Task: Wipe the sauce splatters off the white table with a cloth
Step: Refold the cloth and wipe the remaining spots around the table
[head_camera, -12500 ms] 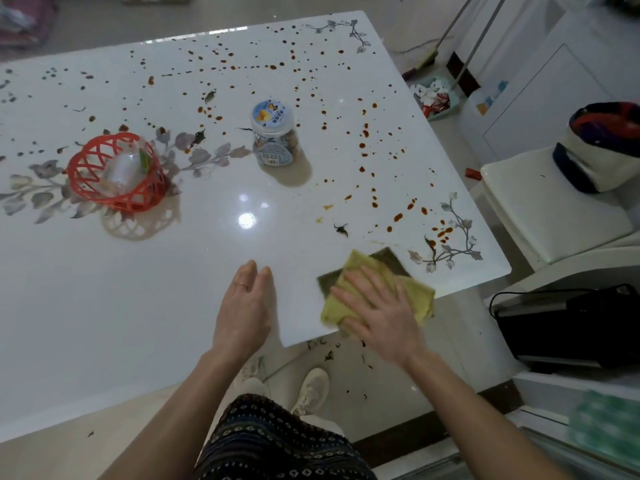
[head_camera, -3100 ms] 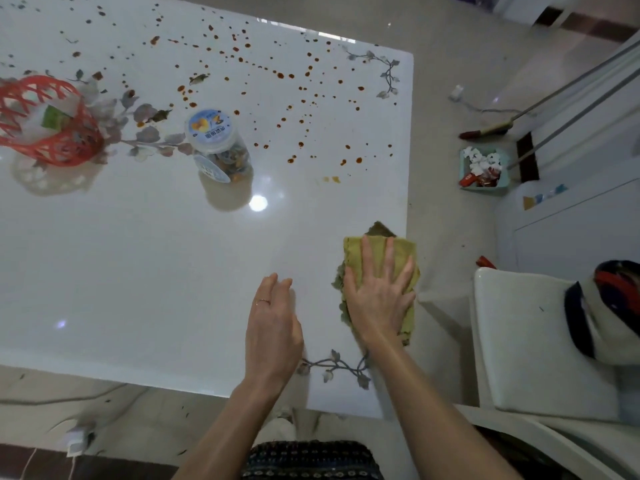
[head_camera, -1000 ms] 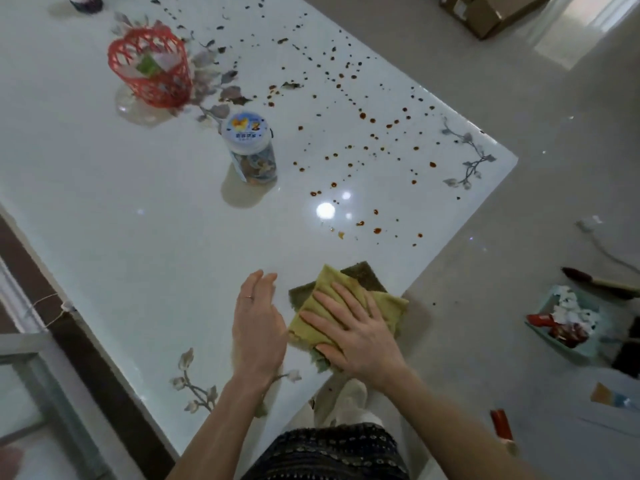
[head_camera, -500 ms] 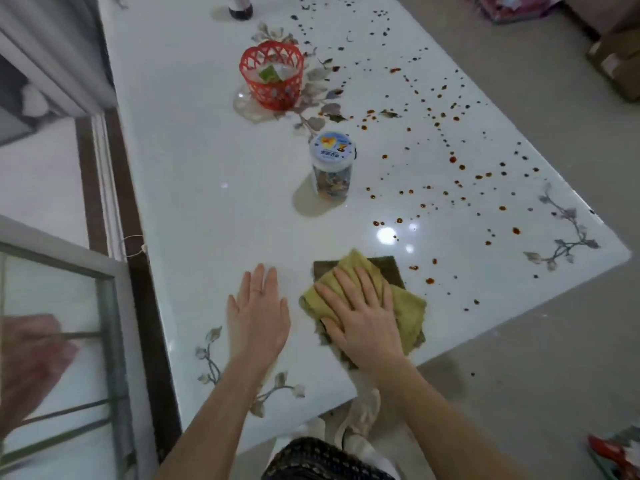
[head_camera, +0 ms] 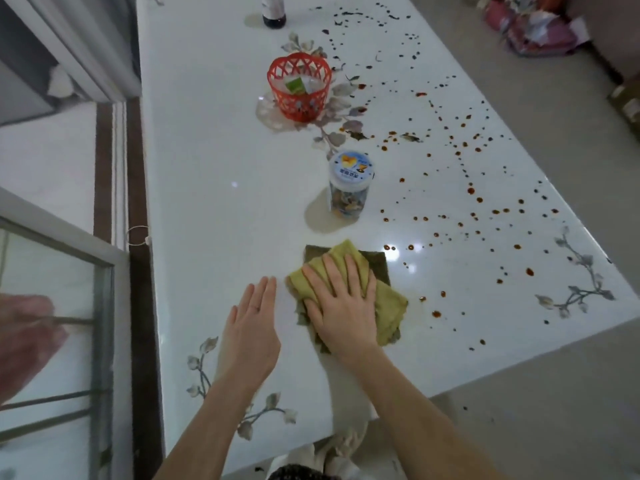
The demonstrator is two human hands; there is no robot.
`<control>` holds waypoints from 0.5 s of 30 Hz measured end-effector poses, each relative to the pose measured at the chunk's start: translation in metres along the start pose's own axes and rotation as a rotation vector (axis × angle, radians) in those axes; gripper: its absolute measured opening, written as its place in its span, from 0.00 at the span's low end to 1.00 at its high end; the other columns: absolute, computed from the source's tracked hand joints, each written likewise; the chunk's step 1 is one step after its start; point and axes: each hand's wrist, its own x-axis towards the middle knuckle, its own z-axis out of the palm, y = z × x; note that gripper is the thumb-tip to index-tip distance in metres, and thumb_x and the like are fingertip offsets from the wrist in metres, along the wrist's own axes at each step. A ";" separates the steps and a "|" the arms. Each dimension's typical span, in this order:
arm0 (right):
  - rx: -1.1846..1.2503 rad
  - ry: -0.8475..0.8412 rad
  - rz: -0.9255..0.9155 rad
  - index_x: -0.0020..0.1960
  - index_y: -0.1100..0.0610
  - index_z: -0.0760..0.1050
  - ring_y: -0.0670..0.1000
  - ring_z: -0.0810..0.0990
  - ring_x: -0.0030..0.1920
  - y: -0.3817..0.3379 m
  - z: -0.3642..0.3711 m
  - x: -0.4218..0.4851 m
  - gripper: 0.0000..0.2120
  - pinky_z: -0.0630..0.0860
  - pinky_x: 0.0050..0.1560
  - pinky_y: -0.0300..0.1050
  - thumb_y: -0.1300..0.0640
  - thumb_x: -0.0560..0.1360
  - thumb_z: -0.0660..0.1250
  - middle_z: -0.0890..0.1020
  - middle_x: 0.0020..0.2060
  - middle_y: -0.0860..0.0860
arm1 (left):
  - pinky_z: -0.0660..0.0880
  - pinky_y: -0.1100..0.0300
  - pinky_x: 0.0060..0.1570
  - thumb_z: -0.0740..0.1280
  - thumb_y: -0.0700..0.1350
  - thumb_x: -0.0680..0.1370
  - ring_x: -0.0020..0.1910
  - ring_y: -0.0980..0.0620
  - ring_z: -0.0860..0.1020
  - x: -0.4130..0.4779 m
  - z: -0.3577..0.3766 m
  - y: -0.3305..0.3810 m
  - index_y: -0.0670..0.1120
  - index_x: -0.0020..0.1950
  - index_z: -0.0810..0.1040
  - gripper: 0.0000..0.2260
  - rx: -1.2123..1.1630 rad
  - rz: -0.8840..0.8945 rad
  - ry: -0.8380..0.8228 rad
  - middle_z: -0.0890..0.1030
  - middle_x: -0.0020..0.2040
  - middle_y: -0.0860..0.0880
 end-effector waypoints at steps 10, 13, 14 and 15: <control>-0.020 0.013 0.184 0.75 0.44 0.67 0.62 0.65 0.74 0.038 -0.009 0.028 0.27 0.59 0.70 0.74 0.40 0.78 0.51 0.68 0.74 0.51 | 0.47 0.56 0.73 0.50 0.32 0.72 0.75 0.53 0.41 0.001 -0.002 -0.002 0.49 0.76 0.39 0.36 0.046 0.023 -0.005 0.42 0.76 0.53; -0.017 0.040 0.323 0.77 0.44 0.64 0.62 0.62 0.75 0.052 -0.014 0.044 0.28 0.58 0.70 0.74 0.39 0.79 0.49 0.67 0.75 0.51 | 0.49 0.55 0.72 0.51 0.32 0.71 0.75 0.53 0.43 0.001 -0.002 -0.003 0.48 0.76 0.41 0.36 0.069 0.021 -0.008 0.43 0.76 0.53; -0.013 0.056 0.336 0.77 0.44 0.64 0.62 0.62 0.75 0.047 -0.014 0.038 0.28 0.58 0.70 0.74 0.40 0.79 0.49 0.67 0.75 0.52 | 0.51 0.54 0.72 0.52 0.31 0.71 0.75 0.52 0.45 0.000 -0.001 -0.003 0.48 0.76 0.43 0.36 0.077 0.010 -0.008 0.45 0.76 0.53; -0.010 0.048 0.335 0.77 0.44 0.64 0.63 0.61 0.75 0.040 -0.014 0.029 0.28 0.58 0.70 0.74 0.40 0.79 0.49 0.66 0.75 0.52 | 0.54 0.52 0.71 0.53 0.31 0.70 0.75 0.51 0.48 0.000 0.001 -0.002 0.47 0.76 0.47 0.36 0.086 0.002 -0.011 0.48 0.76 0.52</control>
